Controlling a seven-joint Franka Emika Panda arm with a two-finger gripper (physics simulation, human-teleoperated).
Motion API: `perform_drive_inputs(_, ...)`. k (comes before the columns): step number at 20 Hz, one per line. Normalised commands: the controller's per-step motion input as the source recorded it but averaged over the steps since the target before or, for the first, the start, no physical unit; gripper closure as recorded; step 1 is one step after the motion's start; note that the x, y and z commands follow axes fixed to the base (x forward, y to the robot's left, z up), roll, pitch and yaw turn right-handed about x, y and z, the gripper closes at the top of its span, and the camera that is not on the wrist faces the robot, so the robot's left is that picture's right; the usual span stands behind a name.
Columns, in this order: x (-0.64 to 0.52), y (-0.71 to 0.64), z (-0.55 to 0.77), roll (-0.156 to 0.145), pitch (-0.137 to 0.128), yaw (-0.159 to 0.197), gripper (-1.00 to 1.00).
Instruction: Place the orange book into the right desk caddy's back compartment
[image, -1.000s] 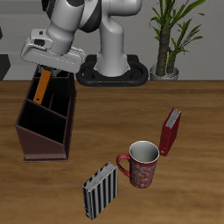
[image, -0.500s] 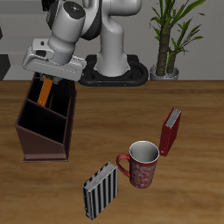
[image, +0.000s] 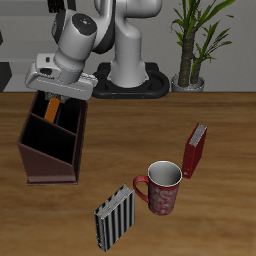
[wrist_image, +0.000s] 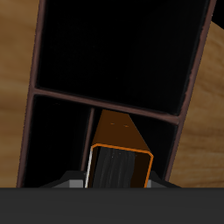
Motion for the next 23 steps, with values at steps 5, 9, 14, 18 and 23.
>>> perform_drive_inputs(5, 0.06, 0.05, -0.09, 0.001, 0.045, -0.019, -1.00)
perform_drive_inputs(9, 0.04, 0.06, -0.02, -0.001, 0.026, -0.019, -1.00)
perform_drive_inputs(14, 0.01, 0.02, 0.02, -0.009, 0.002, -0.011, -1.00)
perform_drive_inputs(18, 0.04, -0.02, -0.03, 0.000, 0.005, 0.005, -1.00)
perform_drive_inputs(23, -0.02, 0.04, 0.17, -0.005, -0.013, -0.002, -1.00)
